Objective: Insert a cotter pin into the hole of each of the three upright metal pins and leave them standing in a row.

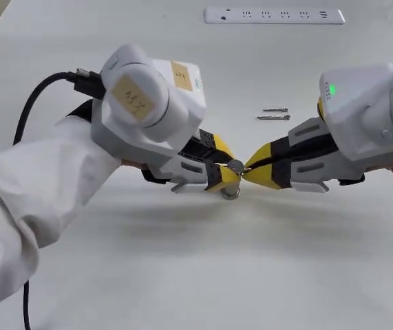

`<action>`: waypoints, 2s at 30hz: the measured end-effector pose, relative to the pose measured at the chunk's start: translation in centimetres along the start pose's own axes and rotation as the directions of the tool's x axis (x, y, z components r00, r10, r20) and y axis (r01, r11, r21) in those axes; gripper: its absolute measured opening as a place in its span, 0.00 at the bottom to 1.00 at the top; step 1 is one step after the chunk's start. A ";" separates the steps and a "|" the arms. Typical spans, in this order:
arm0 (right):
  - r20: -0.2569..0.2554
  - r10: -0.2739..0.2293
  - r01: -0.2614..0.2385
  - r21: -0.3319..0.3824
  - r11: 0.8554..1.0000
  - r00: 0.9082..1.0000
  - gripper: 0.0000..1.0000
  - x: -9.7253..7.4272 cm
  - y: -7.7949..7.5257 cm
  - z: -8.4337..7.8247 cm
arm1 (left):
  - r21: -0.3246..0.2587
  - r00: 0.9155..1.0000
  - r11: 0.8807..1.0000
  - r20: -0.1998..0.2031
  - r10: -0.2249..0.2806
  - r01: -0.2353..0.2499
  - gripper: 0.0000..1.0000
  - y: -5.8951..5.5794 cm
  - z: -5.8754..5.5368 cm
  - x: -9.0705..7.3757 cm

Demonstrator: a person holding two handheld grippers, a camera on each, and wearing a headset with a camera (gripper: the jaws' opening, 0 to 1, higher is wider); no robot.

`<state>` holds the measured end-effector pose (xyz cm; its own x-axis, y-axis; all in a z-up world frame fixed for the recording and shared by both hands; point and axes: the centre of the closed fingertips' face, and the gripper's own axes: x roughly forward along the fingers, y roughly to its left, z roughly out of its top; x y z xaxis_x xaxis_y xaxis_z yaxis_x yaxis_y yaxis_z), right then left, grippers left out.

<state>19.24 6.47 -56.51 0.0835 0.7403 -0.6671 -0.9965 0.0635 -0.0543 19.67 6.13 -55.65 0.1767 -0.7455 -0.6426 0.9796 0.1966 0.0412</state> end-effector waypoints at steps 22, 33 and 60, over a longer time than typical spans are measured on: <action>0.022 -0.037 0.037 0.021 0.999 0.999 0.15 -0.5 0.0 0.6 | -0.113 0.995 0.990 0.060 0.086 -0.079 0.52 -0.2 -1.8 -1.6; 0.012 -0.045 0.044 0.041 0.998 0.999 0.15 0.0 0.3 1.1 | -0.255 0.982 0.962 0.135 0.136 -0.098 0.86 -1.0 -3.2 -2.7; 0.032 -0.067 0.063 0.128 0.990 0.997 0.09 1.8 -0.3 1.3 | -0.287 0.961 0.942 0.157 0.228 -0.176 0.99 -0.4 -4.2 -3.7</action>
<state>19.64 8.64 -56.78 0.1505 0.7552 -0.6379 -0.9808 0.1951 -0.0005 18.26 11.46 -56.48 0.4077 -0.7716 -0.4883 0.8637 0.4994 -0.0679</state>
